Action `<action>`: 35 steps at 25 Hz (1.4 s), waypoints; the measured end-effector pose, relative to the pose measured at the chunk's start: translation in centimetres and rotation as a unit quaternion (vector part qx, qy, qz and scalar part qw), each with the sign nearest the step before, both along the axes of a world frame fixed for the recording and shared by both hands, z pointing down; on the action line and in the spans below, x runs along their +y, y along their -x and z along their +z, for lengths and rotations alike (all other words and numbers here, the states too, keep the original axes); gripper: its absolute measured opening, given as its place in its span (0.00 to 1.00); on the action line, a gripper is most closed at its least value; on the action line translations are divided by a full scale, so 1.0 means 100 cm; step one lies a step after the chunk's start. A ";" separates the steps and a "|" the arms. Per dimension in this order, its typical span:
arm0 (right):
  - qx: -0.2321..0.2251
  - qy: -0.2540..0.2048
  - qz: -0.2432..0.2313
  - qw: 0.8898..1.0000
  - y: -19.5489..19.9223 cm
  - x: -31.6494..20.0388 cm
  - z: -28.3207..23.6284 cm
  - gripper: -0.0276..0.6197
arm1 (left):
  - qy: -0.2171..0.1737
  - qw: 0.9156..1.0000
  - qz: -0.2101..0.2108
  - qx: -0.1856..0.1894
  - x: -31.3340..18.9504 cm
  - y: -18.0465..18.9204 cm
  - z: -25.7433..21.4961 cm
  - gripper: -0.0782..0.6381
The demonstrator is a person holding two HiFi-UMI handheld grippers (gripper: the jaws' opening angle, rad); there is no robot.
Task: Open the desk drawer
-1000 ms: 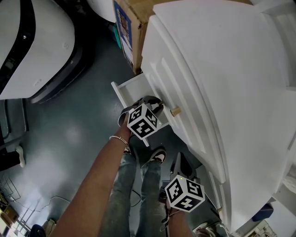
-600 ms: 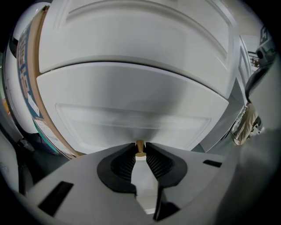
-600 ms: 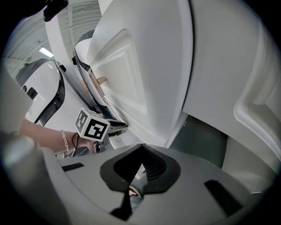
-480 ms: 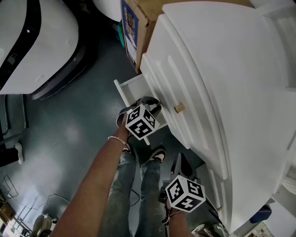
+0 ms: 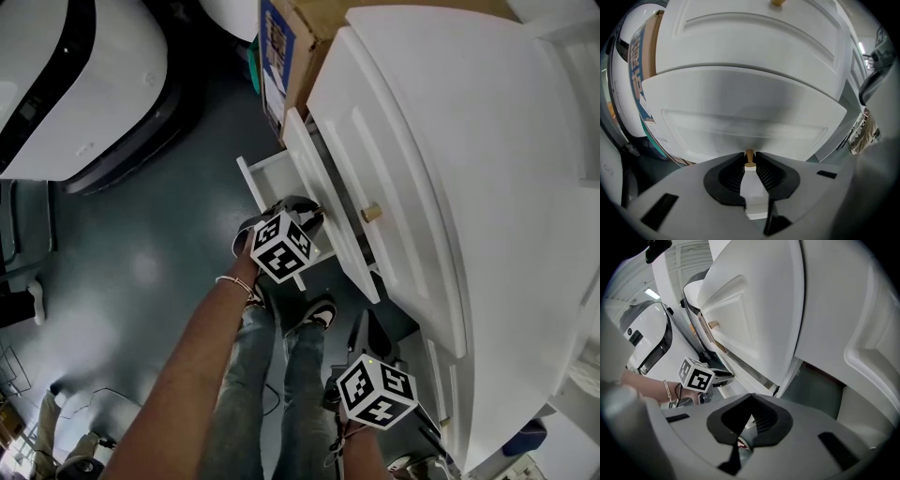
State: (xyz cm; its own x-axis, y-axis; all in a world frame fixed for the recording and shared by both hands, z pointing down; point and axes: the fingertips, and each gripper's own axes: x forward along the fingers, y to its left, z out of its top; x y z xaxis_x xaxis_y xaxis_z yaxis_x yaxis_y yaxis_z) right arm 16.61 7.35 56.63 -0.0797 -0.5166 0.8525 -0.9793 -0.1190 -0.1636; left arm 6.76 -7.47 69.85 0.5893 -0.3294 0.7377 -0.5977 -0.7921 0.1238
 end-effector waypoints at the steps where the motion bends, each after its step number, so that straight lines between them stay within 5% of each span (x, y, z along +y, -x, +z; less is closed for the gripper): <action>1: 0.000 0.000 -0.001 1.000 0.000 0.000 0.000 0.05 | 0.000 1.000 -0.001 0.000 0.001 0.001 0.000 0.23; 35: 0.008 -0.007 -0.047 0.999 0.011 0.004 -0.005 0.05 | 0.011 1.000 -0.018 -0.008 0.036 0.048 0.002 0.23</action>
